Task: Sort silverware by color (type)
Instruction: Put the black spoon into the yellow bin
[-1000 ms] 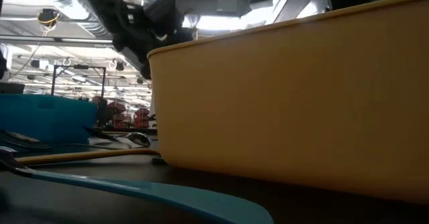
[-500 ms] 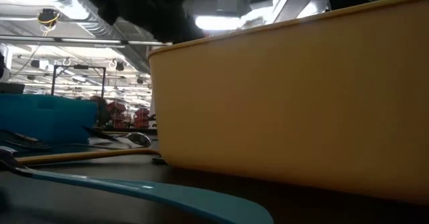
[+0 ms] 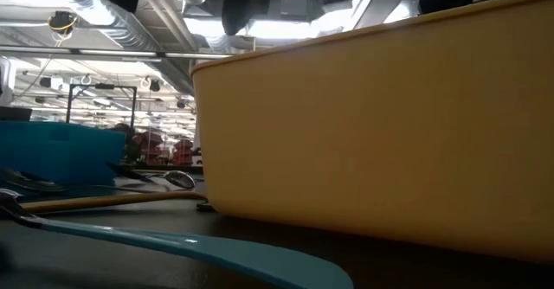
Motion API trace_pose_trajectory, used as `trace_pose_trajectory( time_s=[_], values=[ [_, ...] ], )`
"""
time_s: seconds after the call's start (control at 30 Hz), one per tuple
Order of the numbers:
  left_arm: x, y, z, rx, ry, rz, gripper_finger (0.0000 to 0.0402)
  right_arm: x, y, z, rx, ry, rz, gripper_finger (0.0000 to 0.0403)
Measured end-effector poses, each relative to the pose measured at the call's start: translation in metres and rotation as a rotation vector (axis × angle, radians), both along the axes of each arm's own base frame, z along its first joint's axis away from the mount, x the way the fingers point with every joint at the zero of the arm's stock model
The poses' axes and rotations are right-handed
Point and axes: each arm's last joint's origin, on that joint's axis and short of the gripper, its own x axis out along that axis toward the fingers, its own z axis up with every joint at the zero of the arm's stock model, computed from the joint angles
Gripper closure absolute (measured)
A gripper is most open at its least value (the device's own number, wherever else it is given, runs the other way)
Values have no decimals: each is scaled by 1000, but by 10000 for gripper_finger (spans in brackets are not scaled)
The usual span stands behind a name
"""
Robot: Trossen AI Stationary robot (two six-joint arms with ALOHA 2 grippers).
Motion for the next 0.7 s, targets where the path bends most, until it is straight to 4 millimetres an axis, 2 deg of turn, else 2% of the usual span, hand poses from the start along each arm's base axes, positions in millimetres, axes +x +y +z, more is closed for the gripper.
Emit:
trace_pose_trajectory(
  time_s=[0.13, 0.53, 0.7],
  values=[
    [7, -6, -12, -25, -19, -8, 391, 2, 0, 1, -2, -21, 4, 352],
    [25, -10, -45, -326, 37, 16, 391, 3, 0, 2, -2, -34, 5, 352],
    [32, -8, -44, -375, 48, 31, 391, 3, 0, 2, -3, -34, 5, 352]
  ],
)
